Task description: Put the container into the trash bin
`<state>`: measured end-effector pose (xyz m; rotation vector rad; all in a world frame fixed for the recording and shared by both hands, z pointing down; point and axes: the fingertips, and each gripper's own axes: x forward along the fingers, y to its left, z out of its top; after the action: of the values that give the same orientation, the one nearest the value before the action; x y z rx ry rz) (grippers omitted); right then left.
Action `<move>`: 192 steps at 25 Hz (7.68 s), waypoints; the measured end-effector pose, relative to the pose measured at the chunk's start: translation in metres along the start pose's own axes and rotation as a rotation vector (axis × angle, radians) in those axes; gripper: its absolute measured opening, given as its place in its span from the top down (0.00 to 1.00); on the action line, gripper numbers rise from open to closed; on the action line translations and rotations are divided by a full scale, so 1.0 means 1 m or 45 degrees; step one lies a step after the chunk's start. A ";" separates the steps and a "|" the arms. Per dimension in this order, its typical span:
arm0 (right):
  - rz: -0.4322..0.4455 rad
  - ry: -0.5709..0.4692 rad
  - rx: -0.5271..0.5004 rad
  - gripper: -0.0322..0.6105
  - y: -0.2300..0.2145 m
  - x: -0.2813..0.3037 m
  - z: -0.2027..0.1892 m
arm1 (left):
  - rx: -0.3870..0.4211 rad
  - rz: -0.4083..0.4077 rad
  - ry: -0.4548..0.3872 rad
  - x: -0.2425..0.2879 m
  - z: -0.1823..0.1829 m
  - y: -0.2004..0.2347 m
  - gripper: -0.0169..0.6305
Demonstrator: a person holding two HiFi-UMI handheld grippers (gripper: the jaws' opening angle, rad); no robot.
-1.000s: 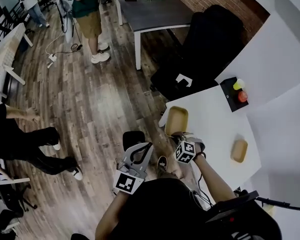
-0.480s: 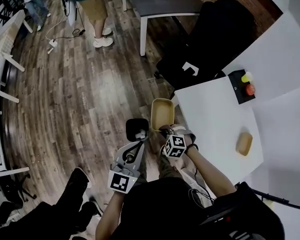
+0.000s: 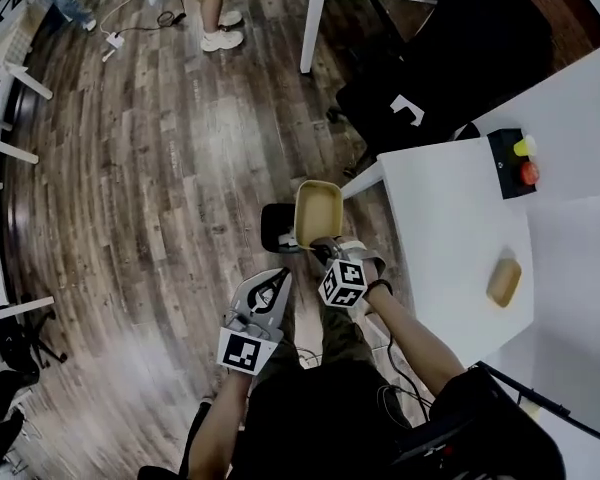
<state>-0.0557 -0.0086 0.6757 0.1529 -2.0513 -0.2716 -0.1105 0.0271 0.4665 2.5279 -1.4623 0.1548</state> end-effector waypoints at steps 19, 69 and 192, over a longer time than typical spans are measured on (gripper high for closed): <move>-0.004 0.053 -0.067 0.91 0.057 0.180 -0.035 | -0.038 -0.016 -0.008 0.023 -0.159 0.039 0.98; 0.148 0.285 -0.115 0.80 0.143 0.488 -0.175 | -0.407 0.057 0.341 0.074 -0.448 0.116 0.98; -0.508 0.342 0.760 0.91 -0.047 -0.229 -0.343 | 0.186 -0.462 0.041 0.181 0.044 -0.186 0.98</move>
<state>0.3547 -0.0465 0.6258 0.9197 -1.7649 0.1257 0.1401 -0.0460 0.4343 2.8413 -0.9890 0.2478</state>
